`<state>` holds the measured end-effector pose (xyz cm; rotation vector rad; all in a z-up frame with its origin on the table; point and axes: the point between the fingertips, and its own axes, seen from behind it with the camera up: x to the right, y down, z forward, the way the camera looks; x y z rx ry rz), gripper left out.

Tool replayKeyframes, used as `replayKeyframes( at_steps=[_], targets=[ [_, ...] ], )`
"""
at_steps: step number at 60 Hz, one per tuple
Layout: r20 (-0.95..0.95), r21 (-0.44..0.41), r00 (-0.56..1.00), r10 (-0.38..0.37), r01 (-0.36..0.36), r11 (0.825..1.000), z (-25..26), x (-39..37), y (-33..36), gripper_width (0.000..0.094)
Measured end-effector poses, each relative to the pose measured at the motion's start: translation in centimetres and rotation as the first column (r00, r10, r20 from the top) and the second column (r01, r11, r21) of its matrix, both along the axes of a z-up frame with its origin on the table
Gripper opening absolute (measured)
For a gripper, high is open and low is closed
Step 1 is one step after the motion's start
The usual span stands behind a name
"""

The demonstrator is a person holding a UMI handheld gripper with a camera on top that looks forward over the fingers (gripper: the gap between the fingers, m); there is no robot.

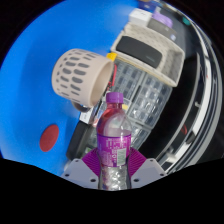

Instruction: Pour water

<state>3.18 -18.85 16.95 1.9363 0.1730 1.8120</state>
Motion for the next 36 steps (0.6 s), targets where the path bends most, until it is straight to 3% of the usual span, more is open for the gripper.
replayKeyframes(
  at_steps=[6, 13, 23, 28, 30, 32, 34, 36],
  targets=[
    [-0.031, -0.169, 0.999, 0.023, -0.028, 0.985, -0.1, 0.8, 0.9, 0.0338],
    [-0.036, -0.217, 0.998, 0.046, -0.053, 0.975, -0.2, 1.2, 1.7, 0.034],
    [0.003, -0.106, 0.998, 0.059, -0.059, 0.993, 0.4, 0.9, 1.8, 0.0336],
    [0.026, 0.068, 0.998, 0.05, -0.051, 0.996, 0.6, 0.4, 1.1, 0.0338],
    [0.038, 0.162, 0.998, 0.04, -0.046, 0.986, 0.6, 0.1, 0.7, 0.034],
    [0.051, 0.261, 0.998, 0.025, -0.037, 0.965, 0.7, -0.2, 0.2, 0.034],
    [0.073, 0.364, 0.997, -0.001, -0.026, 0.931, 0.6, -0.5, -0.1, 0.0339],
    [0.074, 0.478, 0.997, -0.01, -0.027, 0.878, 0.8, -0.8, -0.8, 0.0339]
  ],
)
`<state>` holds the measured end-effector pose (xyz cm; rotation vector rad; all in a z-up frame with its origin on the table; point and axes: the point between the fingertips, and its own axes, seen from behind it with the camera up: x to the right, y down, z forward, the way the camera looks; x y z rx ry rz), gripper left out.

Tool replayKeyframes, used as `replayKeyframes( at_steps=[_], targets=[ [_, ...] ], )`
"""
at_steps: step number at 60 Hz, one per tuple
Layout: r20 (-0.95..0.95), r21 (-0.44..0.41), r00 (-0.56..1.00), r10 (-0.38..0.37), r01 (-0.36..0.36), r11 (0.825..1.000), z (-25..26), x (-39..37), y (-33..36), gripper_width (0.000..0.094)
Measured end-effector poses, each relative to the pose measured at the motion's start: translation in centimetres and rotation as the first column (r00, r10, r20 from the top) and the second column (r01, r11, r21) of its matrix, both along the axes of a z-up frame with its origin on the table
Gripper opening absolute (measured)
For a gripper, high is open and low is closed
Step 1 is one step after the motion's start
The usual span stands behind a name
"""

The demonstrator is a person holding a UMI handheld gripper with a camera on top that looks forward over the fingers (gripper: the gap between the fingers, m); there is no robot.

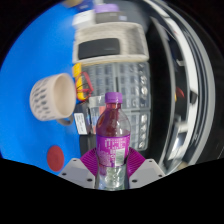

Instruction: Pour water

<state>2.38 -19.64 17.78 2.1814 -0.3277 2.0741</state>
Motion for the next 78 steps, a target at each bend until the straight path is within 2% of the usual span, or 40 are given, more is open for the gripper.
replayKeyframes(
  at_steps=[2, 4, 6, 8, 9, 11, 15, 17, 18, 20, 23, 26, 28, 30, 33, 36, 39, 42, 43, 45, 46, 50, 54, 56, 57, 58, 65, 67, 68, 71, 74, 78],
  targets=[
    [0.01, 0.122, 1.0, -0.01, 0.008, 0.992, 0.1, -0.2, -0.5, 0.0339],
    [0.024, 0.245, 1.0, -0.018, 0.012, 0.97, 0.2, -0.2, -0.8, 0.034],
    [0.039, 0.363, 0.999, -0.03, 0.013, 0.932, 0.3, -0.3, -1.1, 0.0339],
    [0.074, 0.473, 0.995, -0.063, 0.021, 0.881, -0.1, -0.2, -0.7, 0.034],
    [0.081, 0.53, 0.994, -0.069, 0.016, 0.848, 0.0, -0.2, -0.8, 0.034],
    [0.081, 0.642, 0.995, -0.058, -0.007, 0.767, 0.4, -0.3, -1.9, 0.0338],
    [0.074, 0.81, 0.994, -0.078, -0.015, 0.586, 0.0, 0.0, -2.8, 0.0339],
    [0.066, 0.869, 0.995, -0.081, -0.017, 0.495, -0.4, 0.3, -3.2, 0.0339],
    [0.076, 0.89, 0.99, -0.118, -0.014, 0.456, -1.1, 0.4, -1.9, 0.0339],
    [0.057, 0.929, 0.995, -0.086, -0.022, 0.369, -1.3, 0.7, -3.8, 0.034],
    [0.055, 0.964, 0.995, -0.079, -0.033, 0.262, -1.7, 1.2, -4.6, 0.0339],
    [0.053, 0.983, 0.997, -0.061, -0.042, 0.177, -2.2, 1.6, -5.2, 0.034],
    [0.067, 0.989, 0.995, -0.077, -0.056, 0.135, -2.7, 1.8, -4.8, 0.034],
    [0.071, 0.993, 0.995, -0.07, -0.064, 0.099, -3.1, 2.0, -5.1, 0.0341],
    [0.079, 0.996, 0.995, -0.061, -0.076, 0.054, -3.6, 2.4, -5.2, 0.0341],
    [0.094, 0.995, 0.993, -0.065, -0.093, 0.022, -3.9, 2.7, -4.6, 0.0341],
    [0.103, 0.995, 0.993, -0.049, -0.103, 0.014, -4.4, 2.9, -4.3, 0.034],
    [0.095, 0.995, 0.994, -0.048, -0.094, 0.022, -5.6, 2.9, -4.0, 0.034],
    [0.089, 0.996, 0.995, -0.052, -0.087, 0.026, -6.1, 2.8, -3.8, 0.0384],
    [0.137, 0.99, 0.99, -0.044, -0.135, 0.043, -5.7, 3.0, -3.7, 0.035],
    [0.134, 0.99, 0.99, -0.043, -0.132, 0.054, -6.0, 2.9, -3.7, 0.035],
    [0.156, 0.985, 0.987, -0.039, -0.153, 0.075, -5.9, 2.7, -3.5, 0.0349],
    [0.169, 0.983, 0.985, -0.042, -0.165, 0.076, -5.8, 2.2, -3.5, 0.0349],
    [0.168, 0.984, 0.985, -0.042, -0.165, 0.071, -5.8, 2.1, -3.4, 0.0359],
    [0.167, 0.984, 0.985, -0.042, -0.164, 0.067, -5.8, 2.0, -3.4, 0.0426],
    [0.169, 0.984, 0.985, -0.043, -0.166, 0.065, -5.8, 2.1, -3.5, 0.0396],
    [0.158, 0.986, 0.986, -0.046, -0.155, 0.067, -5.8, 1.8, -3.4, 0.0494],
    [0.142, 0.988, 0.989, -0.05, -0.139, 0.063, -6.2, 1.7, -3.5, 0.0535],
    [0.134, 0.99, 0.99, -0.053, -0.131, 0.058, -6.3, 1.6, -3.4, 0.0613],
    [0.119, 0.992, 0.991, -0.064, -0.116, 0.045, -6.7, 1.0, -3.3, 0.0722],
    [0.118, 0.992, 0.99, -0.079, -0.115, 0.046, -6.8, 0.1, -3.2, 0.088],
    [0.114, 0.992, 0.988, -0.103, -0.108, 0.059, -7.0, -1.4, -3.2, 0.0865]
  ],
)
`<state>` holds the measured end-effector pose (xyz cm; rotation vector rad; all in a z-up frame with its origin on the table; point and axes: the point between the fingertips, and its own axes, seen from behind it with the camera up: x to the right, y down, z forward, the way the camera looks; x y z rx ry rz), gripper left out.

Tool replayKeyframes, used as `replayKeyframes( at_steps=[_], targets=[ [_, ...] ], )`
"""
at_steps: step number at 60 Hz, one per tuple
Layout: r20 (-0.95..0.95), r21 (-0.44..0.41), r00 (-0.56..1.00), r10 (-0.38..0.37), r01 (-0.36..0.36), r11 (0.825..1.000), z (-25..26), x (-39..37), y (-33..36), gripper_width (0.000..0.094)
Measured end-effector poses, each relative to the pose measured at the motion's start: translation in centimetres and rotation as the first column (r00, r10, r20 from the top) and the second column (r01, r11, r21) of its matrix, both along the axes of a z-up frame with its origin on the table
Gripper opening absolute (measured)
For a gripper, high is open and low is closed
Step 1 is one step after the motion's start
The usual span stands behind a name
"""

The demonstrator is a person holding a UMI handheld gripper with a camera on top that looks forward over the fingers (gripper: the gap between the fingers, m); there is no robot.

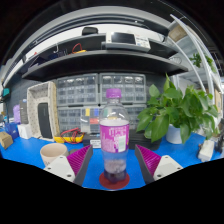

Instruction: Pour water

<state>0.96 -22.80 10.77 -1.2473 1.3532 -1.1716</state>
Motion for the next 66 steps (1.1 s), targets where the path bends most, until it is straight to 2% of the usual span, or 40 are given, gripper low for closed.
replayKeyframes(
  at_steps=[17, 30, 42, 54, 66],
  targets=[
    [-0.023, -0.04, 0.998, -0.051, 0.05, 0.998, 0.0, -10.2, 5.0, 0.0863],
    [-0.094, 0.008, 0.992, -0.084, 0.085, 0.996, -0.9, -15.6, 9.9, 0.0875],
    [-0.089, -0.023, 0.993, -0.076, 0.074, 0.997, 0.1, -17.6, 12.6, 0.0875],
    [-0.082, 0.006, 0.996, -0.027, 0.028, 1.0, 1.4, -19.7, 15.1, 0.0874],
    [-0.043, -0.005, 0.999, -0.026, 0.026, 1.0, 2.9, -21.1, 16.1, 0.0865]
  ],
)
